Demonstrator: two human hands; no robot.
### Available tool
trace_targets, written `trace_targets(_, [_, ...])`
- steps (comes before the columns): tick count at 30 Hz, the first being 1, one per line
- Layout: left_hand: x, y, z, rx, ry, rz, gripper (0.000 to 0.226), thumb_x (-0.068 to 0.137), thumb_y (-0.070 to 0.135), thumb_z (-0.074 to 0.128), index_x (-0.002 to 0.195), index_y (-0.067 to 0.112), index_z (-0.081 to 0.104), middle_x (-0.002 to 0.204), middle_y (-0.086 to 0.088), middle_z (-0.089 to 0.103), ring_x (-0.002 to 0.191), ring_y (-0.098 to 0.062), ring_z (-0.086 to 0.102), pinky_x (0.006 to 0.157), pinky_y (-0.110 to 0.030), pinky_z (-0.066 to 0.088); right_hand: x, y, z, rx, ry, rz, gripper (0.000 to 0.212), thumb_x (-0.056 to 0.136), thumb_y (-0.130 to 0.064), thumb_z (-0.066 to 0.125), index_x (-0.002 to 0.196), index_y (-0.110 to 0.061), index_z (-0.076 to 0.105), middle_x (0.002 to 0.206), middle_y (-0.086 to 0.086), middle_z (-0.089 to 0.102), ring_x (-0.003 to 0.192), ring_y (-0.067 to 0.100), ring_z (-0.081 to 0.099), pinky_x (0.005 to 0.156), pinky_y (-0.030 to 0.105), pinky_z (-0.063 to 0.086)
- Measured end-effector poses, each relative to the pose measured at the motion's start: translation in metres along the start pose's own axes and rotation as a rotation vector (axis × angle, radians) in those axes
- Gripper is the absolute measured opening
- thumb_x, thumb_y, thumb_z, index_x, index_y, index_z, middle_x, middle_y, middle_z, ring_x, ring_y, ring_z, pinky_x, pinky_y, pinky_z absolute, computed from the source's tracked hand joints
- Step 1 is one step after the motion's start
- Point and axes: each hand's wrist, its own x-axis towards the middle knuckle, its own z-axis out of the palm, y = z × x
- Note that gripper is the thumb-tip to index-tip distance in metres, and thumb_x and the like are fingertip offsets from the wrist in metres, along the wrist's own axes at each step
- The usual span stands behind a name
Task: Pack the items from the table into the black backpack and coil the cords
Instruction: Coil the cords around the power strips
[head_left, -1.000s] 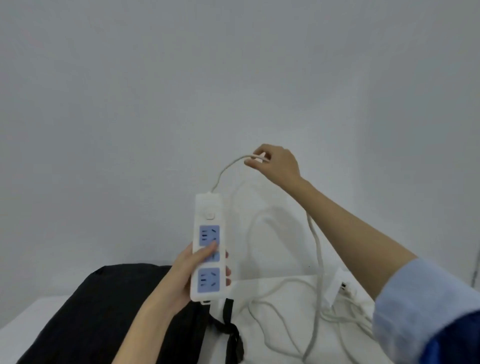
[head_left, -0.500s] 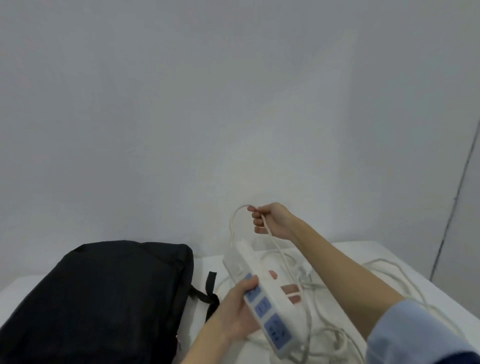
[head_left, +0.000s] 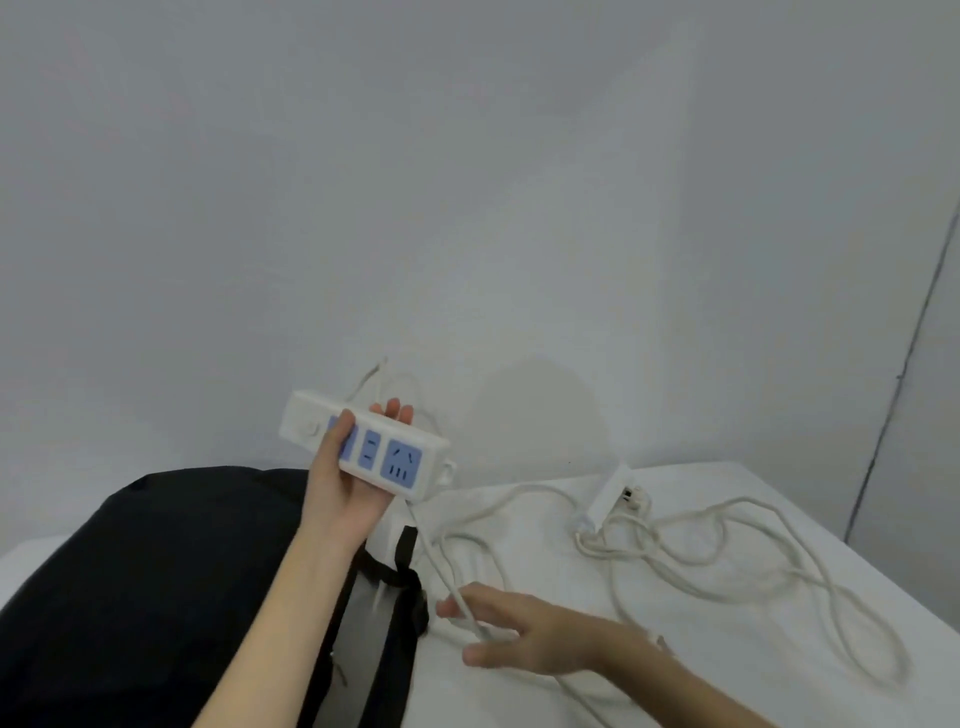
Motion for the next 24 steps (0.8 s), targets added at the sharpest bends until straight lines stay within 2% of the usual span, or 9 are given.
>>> trace_targets(2, [-0.002, 0.013, -0.005, -0.011, 0.022, 0.038, 0.085, 0.030, 0.020, 0.097, 0.107, 0.012, 0.063, 0.106, -0.007, 0.071, 0.094, -0.021, 0.070, 0.075, -0.041, 0.058, 0.007, -0.007, -0.007, -0.061, 0.038, 0.006, 0.016, 0.096, -0.020, 0.051, 0.110, -0.018, 0.059, 0.127, 0.003, 0.061, 0.118, 0.012, 0.055, 0.104, 0.027, 0.040])
trace_targets(6, [-0.008, 0.036, -0.015, -0.119, 0.027, 0.116, 0.084, 0.031, 0.015, 0.097, 0.106, 0.016, 0.058, 0.107, -0.007, 0.070, 0.090, -0.019, 0.070, 0.076, -0.042, 0.058, 0.012, -0.050, -0.066, -0.255, 0.279, -0.037, 0.017, 0.095, -0.011, 0.050, 0.081, -0.013, 0.060, 0.093, 0.020, 0.071, 0.073, 0.017, 0.062, 0.079, 0.032, 0.049])
trace_targets(10, [-0.014, 0.036, -0.010, -0.005, 0.059, 0.131, 0.037, 0.067, 0.019, 0.077, 0.098, 0.017, 0.057, 0.094, -0.004, 0.072, 0.081, -0.016, 0.071, 0.075, -0.042, 0.058, 0.013, -0.121, -0.116, -0.596, 0.623, -0.134, 0.014, 0.094, -0.029, 0.054, 0.082, -0.030, 0.062, 0.082, -0.016, 0.064, 0.088, 0.011, 0.058, 0.096, 0.043, 0.037])
trace_targets(12, [-0.015, 0.028, -0.008, 0.093, 0.076, 0.111, 0.027, 0.079, 0.025, 0.062, 0.103, 0.015, 0.055, 0.093, -0.004, 0.072, 0.078, -0.017, 0.071, 0.071, -0.037, 0.059, 0.014, -0.144, -0.125, -0.470, 0.693, -0.256, 0.014, 0.093, -0.020, 0.055, 0.084, -0.022, 0.065, 0.075, -0.010, 0.063, 0.076, 0.008, 0.063, 0.084, 0.032, 0.049])
trace_targets(14, [-0.018, 0.022, -0.007, 0.173, 0.057, 0.082, 0.037, 0.075, 0.026, 0.064, 0.108, 0.012, 0.055, 0.099, -0.006, 0.072, 0.083, -0.019, 0.070, 0.073, -0.037, 0.059, 0.015, -0.149, -0.130, -0.287, 0.831, -0.329, 0.016, 0.094, -0.012, 0.052, 0.087, -0.014, 0.067, 0.066, -0.006, 0.059, 0.056, 0.002, 0.056, 0.062, 0.013, 0.047])
trace_targets(15, [-0.020, 0.019, -0.007, 0.216, 0.044, 0.064, 0.043, 0.072, 0.027, 0.068, 0.109, 0.012, 0.055, 0.103, -0.007, 0.071, 0.088, -0.021, 0.070, 0.077, -0.039, 0.058, 0.017, -0.143, -0.133, -0.231, 0.896, -0.319, 0.017, 0.095, -0.011, 0.051, 0.088, -0.015, 0.066, 0.064, -0.005, 0.057, 0.052, 0.004, 0.053, 0.057, 0.013, 0.044])
trace_targets(19, [-0.030, 0.013, -0.016, 0.415, 0.067, 0.009, 0.033, 0.077, 0.015, 0.060, 0.110, 0.013, 0.056, 0.117, -0.011, 0.067, 0.106, -0.030, 0.064, 0.089, -0.048, 0.048, 0.023, -0.080, -0.154, -0.084, 1.168, -0.065, 0.023, 0.093, -0.006, 0.045, 0.095, -0.008, 0.068, 0.067, 0.001, 0.056, 0.064, 0.020, 0.051, 0.063, 0.033, 0.043])
trace_targets(21, [-0.035, 0.013, -0.019, 0.567, 0.085, 0.027, 0.039, 0.074, 0.006, 0.063, 0.113, 0.009, 0.057, 0.118, -0.014, 0.066, 0.099, -0.034, 0.067, 0.083, -0.052, 0.052, 0.019, -0.040, -0.160, -0.035, 1.229, 0.148, 0.027, 0.092, -0.003, 0.042, 0.105, -0.001, 0.066, 0.079, 0.009, 0.058, 0.074, 0.024, 0.052, 0.066, 0.031, 0.043])
trace_targets(24, [-0.040, 0.011, -0.017, 0.764, 0.100, 0.051, 0.046, 0.074, 0.007, 0.067, 0.117, 0.008, 0.052, 0.115, -0.015, 0.065, 0.082, -0.035, 0.070, 0.069, -0.047, 0.059, 0.011, 0.006, -0.149, -0.123, 1.146, 0.332, 0.029, 0.090, 0.001, 0.043, 0.111, 0.000, 0.062, 0.099, 0.019, 0.063, 0.087, 0.029, 0.055, 0.075, 0.031, 0.042])
